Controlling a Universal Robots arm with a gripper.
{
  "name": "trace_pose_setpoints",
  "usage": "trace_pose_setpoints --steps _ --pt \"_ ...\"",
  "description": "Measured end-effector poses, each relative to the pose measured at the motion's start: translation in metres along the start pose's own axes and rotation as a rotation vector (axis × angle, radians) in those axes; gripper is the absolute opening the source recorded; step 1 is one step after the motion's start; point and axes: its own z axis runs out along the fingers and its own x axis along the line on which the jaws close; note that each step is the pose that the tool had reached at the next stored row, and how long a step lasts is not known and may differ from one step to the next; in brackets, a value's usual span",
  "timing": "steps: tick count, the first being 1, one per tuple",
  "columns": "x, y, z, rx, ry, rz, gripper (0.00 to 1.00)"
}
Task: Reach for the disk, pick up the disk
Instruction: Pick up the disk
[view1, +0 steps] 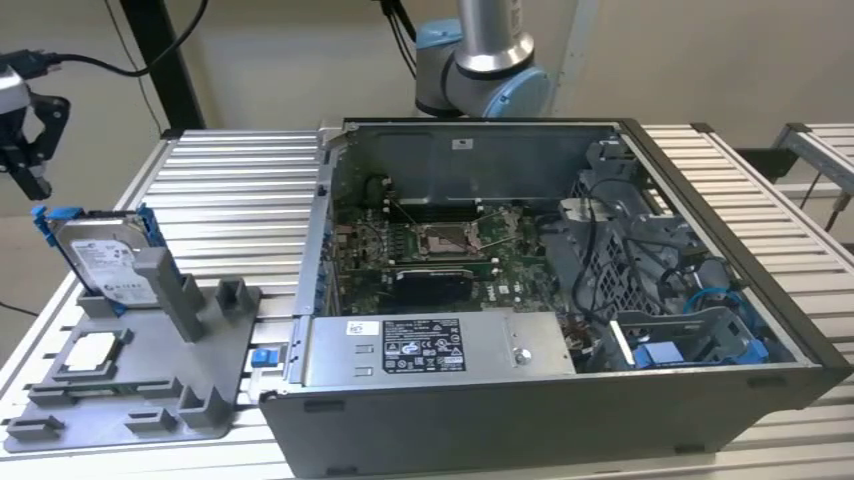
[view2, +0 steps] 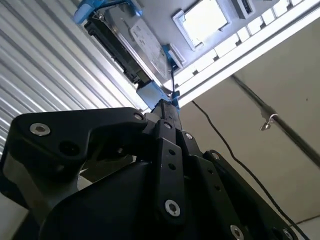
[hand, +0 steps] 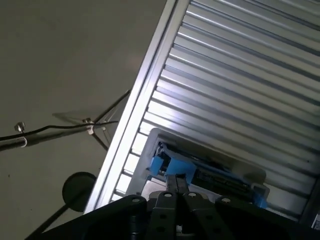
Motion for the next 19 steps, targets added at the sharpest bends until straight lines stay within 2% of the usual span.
trace_pose_setpoints --steps 19 --pt "0.0000 0.0000 0.0000 0.0036 0.0134 -0.345 0.00"
